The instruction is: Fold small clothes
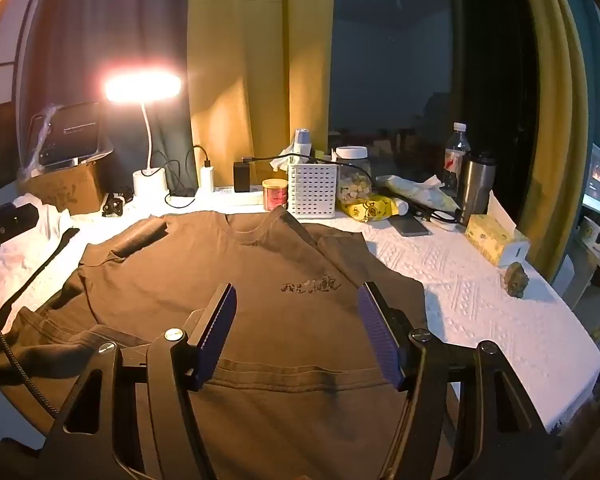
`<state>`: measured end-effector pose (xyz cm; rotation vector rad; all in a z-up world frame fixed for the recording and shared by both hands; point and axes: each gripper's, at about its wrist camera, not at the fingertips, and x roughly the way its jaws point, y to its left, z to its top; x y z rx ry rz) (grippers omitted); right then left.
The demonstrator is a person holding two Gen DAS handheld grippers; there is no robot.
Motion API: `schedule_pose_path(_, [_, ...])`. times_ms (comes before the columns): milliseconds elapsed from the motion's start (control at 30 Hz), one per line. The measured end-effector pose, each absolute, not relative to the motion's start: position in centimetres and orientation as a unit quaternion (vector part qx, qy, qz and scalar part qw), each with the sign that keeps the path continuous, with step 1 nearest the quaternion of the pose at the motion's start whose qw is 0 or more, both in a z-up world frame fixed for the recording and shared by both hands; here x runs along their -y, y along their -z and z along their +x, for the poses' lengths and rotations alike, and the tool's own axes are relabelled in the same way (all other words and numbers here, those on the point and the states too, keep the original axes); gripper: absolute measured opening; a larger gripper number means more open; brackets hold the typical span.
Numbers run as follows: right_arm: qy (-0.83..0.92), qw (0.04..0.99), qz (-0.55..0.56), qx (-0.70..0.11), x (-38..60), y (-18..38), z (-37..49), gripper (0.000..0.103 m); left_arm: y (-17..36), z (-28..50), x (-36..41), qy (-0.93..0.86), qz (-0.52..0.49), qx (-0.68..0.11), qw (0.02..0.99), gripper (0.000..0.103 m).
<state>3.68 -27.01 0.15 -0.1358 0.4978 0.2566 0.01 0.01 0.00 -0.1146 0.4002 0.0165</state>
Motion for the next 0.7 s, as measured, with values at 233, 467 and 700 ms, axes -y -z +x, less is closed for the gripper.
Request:
schedule_pose_path(233, [-0.126, 0.960, -0.067, -0.242, 26.9, -0.3, 3.5, 0.067, -0.9, -0.2, -0.8, -0.008, -0.056, -0.191, 0.980, 0.103])
schedule_pose_path(467, [-0.124, 0.960, -0.068, -0.242, 27.4, -0.5, 3.7, 0.067, -0.9, -0.3, 0.1, -0.014, -0.051, -0.189, 0.981, 0.103])
schedule_pose_path(700, [-0.124, 0.960, -0.067, -0.242, 27.5, -0.6, 3.8, 0.067, -0.9, -0.5, 0.2, -0.013, -0.049, -0.187, 0.981, 0.103])
